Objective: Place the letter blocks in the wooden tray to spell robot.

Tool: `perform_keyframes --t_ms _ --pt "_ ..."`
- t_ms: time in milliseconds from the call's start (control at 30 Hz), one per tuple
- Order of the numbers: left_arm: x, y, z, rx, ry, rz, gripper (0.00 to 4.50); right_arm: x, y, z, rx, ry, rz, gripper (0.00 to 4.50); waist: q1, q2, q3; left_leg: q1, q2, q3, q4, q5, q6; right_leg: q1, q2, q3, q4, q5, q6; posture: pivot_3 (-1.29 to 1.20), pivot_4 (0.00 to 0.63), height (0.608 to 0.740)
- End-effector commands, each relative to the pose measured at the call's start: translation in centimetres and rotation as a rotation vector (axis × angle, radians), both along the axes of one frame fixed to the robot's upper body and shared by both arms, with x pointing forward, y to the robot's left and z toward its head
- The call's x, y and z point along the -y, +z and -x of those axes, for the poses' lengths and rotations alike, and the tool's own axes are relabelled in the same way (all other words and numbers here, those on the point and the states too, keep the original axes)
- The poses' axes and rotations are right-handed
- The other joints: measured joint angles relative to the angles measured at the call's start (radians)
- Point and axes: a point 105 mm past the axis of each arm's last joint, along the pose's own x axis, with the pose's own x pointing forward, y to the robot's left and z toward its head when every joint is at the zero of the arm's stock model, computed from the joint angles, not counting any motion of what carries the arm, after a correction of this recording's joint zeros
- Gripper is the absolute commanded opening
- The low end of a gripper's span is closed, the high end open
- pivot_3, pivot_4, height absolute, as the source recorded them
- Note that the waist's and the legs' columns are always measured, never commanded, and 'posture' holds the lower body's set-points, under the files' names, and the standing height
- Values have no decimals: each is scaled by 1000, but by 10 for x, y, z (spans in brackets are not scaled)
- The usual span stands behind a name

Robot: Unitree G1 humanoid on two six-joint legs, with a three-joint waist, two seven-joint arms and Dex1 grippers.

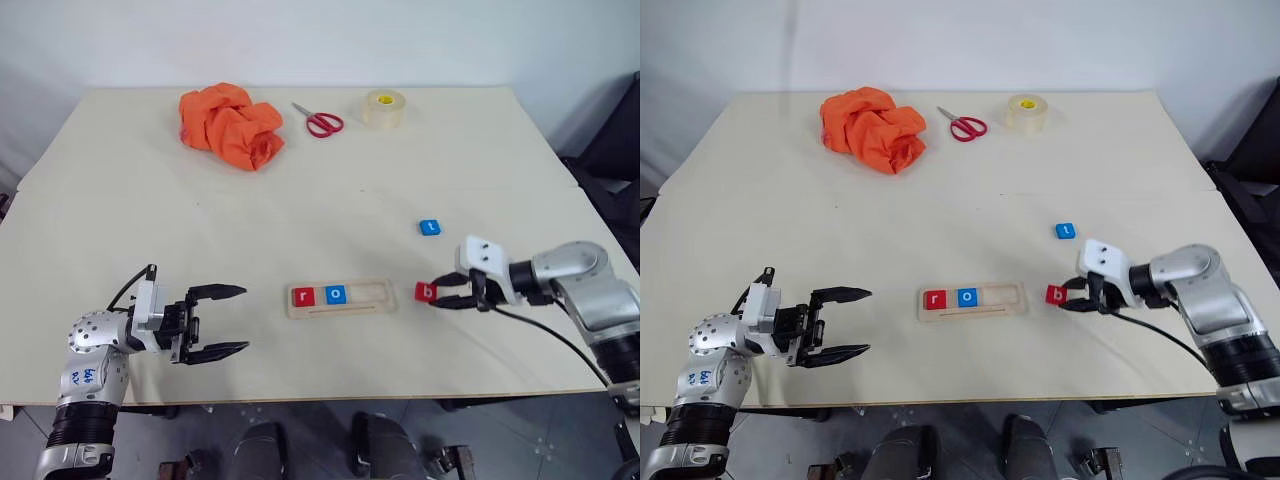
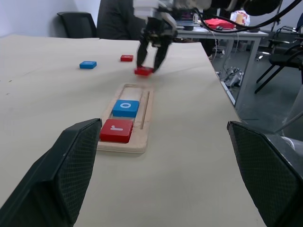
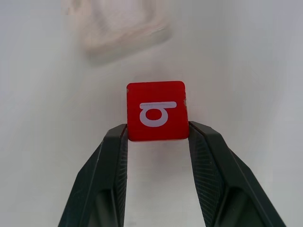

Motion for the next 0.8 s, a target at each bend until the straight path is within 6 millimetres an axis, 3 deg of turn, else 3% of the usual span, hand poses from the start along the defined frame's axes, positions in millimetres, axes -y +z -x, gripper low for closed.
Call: perform_keyframes --t_ms 33,333,800 --pt "-5 8 0 30 4 -1 4500 -17 32 6 52 72 7 1455 1 0 0 0 0 0 0 0 0 0 0 0 0 0 0 0 150 740" --pt "-5 9 -4 38 8 -1 4500 -85 25 9 27 190 57 1455 -1 0 0 -1 1 0 2 -2 0 0 1 0 0 0 0 0 150 740" --pt "-8 9 3 53 33 -2 4500 -103 -3 -1 23 253 148 1455 -1 0 0 -2 2 2 4 -4 1 0 2 1 1 0 0 0 150 740"
